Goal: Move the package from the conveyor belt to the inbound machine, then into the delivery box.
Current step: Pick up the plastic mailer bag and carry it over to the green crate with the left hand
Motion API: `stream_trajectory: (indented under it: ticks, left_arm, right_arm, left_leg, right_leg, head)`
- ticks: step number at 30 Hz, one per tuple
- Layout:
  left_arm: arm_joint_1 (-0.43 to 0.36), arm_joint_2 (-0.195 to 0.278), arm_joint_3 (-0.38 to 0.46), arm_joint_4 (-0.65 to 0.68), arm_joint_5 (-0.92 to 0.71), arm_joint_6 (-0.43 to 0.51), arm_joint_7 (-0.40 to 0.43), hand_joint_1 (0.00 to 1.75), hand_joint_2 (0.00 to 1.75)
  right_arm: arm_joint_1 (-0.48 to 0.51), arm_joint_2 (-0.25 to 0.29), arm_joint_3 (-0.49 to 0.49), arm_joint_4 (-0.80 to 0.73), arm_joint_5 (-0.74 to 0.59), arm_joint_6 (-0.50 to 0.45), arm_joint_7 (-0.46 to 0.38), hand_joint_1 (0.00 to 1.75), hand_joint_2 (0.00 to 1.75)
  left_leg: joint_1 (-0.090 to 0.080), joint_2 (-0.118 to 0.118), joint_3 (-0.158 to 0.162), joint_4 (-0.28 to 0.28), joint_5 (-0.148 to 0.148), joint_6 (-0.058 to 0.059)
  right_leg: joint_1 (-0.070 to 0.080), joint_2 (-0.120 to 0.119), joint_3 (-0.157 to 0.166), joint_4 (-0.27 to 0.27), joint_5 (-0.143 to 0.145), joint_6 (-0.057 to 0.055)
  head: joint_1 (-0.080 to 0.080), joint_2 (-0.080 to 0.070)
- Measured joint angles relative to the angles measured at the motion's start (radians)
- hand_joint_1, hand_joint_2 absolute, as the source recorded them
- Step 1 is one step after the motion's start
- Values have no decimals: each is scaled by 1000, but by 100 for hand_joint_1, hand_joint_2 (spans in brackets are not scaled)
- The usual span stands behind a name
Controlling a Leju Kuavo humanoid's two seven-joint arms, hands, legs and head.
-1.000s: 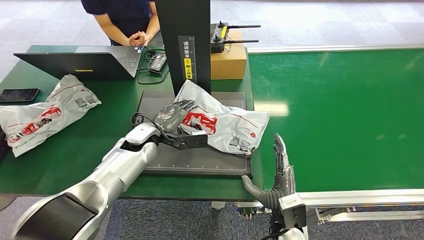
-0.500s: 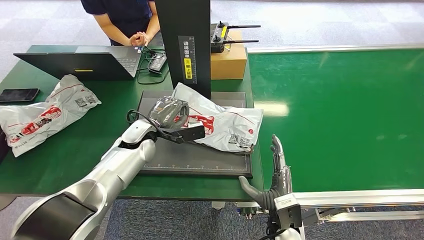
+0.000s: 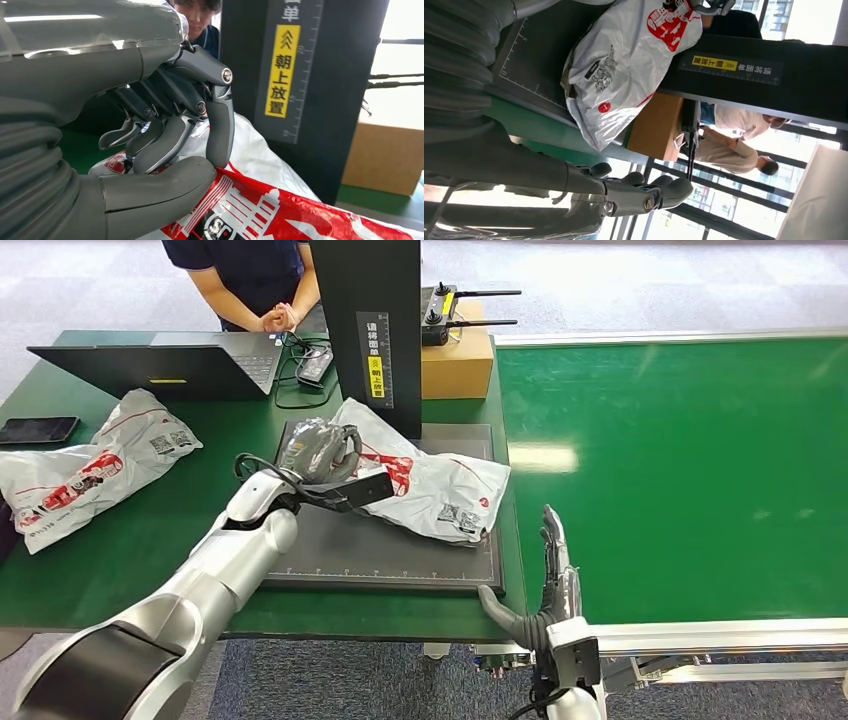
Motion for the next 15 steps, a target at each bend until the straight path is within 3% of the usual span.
stream_trajectory:
  ticks: [15]
  left_arm:
    - [-22, 21, 68, -53, 44, 19, -77, 175, 175]
  right_arm:
    - [-18, 1, 3, 30, 12, -30, 0, 0, 175]
  left_leg:
    - [0, 0, 0, 0, 0, 0]
  right_leg:
    - [0, 0, 0, 0, 0, 0]
  head:
    - [0, 0]
